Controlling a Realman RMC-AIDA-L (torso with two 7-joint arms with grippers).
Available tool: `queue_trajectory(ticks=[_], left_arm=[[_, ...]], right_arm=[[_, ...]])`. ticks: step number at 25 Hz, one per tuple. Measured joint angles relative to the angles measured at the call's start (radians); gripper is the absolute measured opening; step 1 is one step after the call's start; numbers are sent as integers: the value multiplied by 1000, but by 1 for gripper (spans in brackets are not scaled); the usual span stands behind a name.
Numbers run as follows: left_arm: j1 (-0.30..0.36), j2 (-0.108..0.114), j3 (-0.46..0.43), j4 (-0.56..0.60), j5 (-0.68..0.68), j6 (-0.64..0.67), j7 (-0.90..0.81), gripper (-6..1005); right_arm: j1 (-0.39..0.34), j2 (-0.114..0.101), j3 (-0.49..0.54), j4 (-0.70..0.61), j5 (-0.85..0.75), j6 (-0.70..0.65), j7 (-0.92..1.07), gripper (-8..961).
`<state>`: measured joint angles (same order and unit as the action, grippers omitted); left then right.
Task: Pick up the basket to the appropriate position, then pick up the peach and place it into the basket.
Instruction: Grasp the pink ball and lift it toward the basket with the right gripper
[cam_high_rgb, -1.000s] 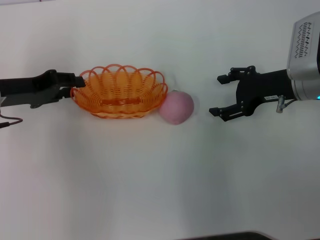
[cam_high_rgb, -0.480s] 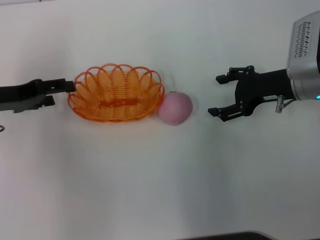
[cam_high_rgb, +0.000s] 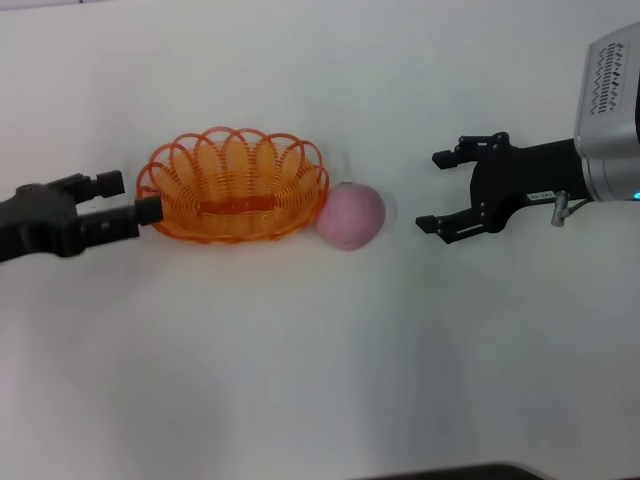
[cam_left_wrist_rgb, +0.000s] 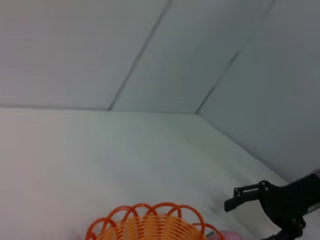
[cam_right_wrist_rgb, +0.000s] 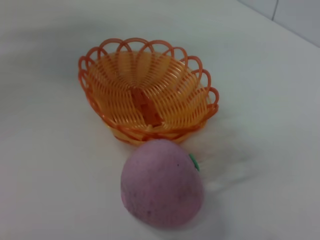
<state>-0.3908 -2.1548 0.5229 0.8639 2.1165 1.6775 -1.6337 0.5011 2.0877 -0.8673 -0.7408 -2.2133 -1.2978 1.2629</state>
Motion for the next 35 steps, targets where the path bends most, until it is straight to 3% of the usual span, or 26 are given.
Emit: queue_trajectory(ticks=[9,20,30,35], left_arm=[[92,-13,3,-22,7,37,352,877],[205,-20,-9,-153,33,105,724,875],[192,-20,-23,-200,55,32,708,873],[191,-17,-43,-206,49,52,711,872]], right_arm=[[-1,0,5,-1,0,-22,2,946],[12,-5,11,-11,2,-68,23,947],[12,-5,6,-25,-4,-91,45,946],[14,-15,5,-103,-6,-191,155,946]])
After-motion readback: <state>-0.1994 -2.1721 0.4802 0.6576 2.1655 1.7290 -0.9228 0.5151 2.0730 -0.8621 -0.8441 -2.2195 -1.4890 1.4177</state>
